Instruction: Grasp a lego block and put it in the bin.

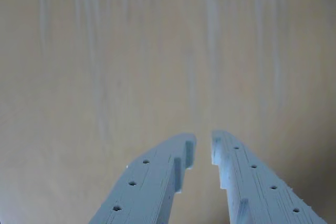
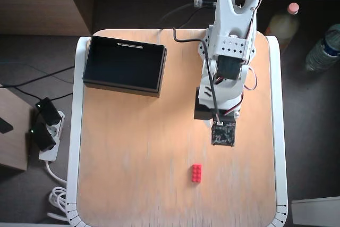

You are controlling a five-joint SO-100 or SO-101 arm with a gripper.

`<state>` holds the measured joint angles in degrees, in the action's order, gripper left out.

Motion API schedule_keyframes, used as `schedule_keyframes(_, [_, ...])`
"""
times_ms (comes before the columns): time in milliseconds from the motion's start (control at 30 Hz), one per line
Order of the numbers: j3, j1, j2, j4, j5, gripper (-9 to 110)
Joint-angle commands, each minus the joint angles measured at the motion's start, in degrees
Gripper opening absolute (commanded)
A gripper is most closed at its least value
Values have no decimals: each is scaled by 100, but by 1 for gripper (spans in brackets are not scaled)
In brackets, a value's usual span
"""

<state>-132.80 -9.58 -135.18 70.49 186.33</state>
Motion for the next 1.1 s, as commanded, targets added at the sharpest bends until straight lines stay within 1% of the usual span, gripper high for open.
schedule_keyframes(0, [1310,-132,677,-176,141,0])
schedule_keyframes(367, [2733,-193,2452,-185,123,0])
schedule_keyframes(633, [3023,-229,3428,-1090,53,0])
schedule_keyframes(833, [3753,-211,4210,-1116,-105,1])
schedule_keyframes(933, [3885,-185,4456,-1160,-158,4])
schedule_keyframes(1067, [3894,-176,4729,-1424,-255,10])
